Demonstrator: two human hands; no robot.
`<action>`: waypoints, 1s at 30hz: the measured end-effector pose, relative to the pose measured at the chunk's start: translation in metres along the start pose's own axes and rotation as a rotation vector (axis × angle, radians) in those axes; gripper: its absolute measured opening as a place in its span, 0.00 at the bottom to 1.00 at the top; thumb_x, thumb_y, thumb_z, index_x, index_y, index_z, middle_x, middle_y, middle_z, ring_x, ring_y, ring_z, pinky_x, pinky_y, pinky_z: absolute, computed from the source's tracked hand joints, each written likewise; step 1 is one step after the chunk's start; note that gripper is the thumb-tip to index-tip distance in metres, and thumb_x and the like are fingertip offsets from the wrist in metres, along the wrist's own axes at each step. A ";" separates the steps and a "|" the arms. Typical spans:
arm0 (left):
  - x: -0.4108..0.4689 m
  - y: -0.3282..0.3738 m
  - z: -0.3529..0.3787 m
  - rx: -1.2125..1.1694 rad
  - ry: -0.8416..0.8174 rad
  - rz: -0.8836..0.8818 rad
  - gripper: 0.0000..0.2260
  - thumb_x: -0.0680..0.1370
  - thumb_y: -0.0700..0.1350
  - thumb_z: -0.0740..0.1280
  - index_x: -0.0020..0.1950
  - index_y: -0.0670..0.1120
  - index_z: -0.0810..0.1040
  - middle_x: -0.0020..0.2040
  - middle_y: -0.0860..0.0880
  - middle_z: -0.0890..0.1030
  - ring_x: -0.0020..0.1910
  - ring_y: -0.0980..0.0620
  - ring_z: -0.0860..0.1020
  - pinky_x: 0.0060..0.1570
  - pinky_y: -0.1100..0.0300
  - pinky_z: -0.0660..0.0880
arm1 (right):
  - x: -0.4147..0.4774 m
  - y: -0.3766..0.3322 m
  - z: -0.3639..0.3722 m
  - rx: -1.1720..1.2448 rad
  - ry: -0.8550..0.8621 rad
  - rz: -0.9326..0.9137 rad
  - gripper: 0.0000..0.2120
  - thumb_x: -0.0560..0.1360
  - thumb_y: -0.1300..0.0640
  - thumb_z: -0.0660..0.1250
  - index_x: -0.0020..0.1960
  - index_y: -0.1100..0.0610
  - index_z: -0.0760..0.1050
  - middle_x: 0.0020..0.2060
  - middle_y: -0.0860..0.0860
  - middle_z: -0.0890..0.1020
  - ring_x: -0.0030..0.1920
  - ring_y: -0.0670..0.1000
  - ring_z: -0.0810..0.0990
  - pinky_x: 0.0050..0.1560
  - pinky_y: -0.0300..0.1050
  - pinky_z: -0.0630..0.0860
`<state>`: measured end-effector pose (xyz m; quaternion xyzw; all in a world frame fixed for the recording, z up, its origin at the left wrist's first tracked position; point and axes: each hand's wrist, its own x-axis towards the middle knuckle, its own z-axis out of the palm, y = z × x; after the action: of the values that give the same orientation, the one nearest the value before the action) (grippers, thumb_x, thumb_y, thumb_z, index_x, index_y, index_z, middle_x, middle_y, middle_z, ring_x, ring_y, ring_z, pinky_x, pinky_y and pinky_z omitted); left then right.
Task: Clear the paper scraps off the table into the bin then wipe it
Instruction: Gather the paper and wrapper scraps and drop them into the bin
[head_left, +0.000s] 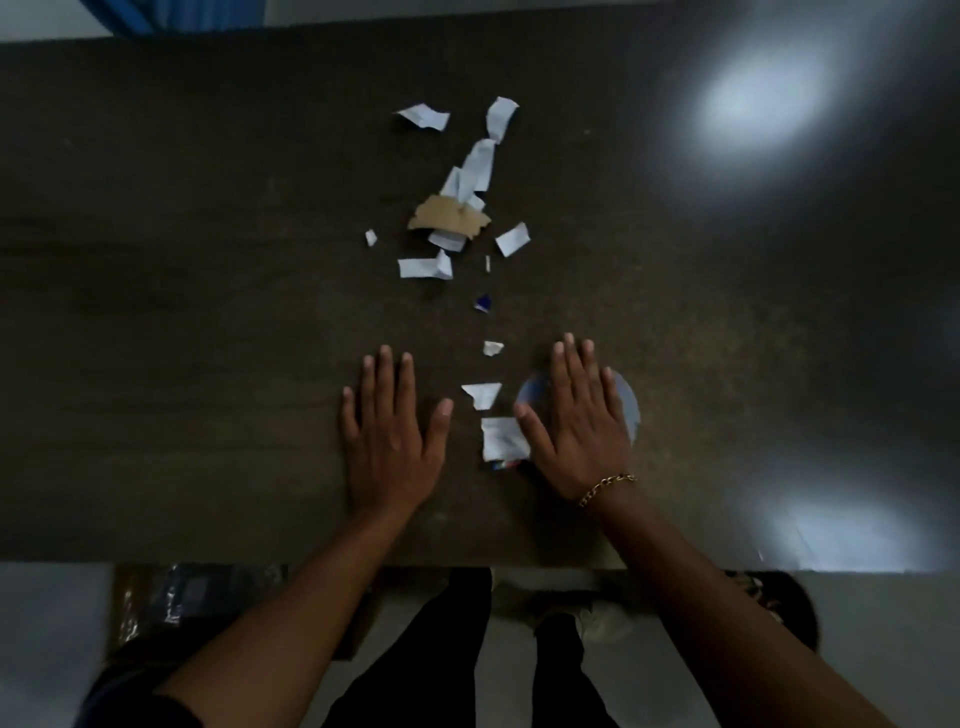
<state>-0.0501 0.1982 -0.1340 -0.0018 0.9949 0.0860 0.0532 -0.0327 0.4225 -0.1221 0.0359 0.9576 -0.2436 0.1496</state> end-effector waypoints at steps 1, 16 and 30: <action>-0.001 0.000 -0.001 0.002 0.001 0.004 0.34 0.83 0.64 0.47 0.83 0.46 0.60 0.84 0.44 0.57 0.84 0.46 0.54 0.79 0.39 0.54 | 0.007 -0.009 0.000 -0.017 -0.019 -0.039 0.41 0.79 0.28 0.39 0.83 0.51 0.37 0.82 0.48 0.38 0.81 0.46 0.32 0.81 0.51 0.37; 0.005 0.002 -0.008 0.021 -0.058 -0.012 0.35 0.83 0.67 0.47 0.83 0.46 0.61 0.84 0.44 0.57 0.83 0.43 0.56 0.76 0.37 0.60 | 0.322 -0.086 -0.143 -0.093 -0.023 -0.329 0.39 0.76 0.28 0.55 0.81 0.46 0.59 0.82 0.52 0.56 0.81 0.59 0.53 0.77 0.69 0.53; 0.004 0.002 -0.005 -0.001 -0.039 -0.022 0.35 0.82 0.67 0.47 0.83 0.47 0.61 0.84 0.45 0.57 0.83 0.44 0.57 0.77 0.37 0.59 | 0.283 -0.076 -0.082 -0.383 -0.328 -0.637 0.44 0.72 0.21 0.45 0.82 0.41 0.53 0.83 0.49 0.47 0.82 0.56 0.39 0.78 0.68 0.38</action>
<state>-0.0549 0.1992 -0.1296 -0.0110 0.9935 0.0860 0.0737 -0.3352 0.3933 -0.1048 -0.3305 0.9123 -0.0976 0.2215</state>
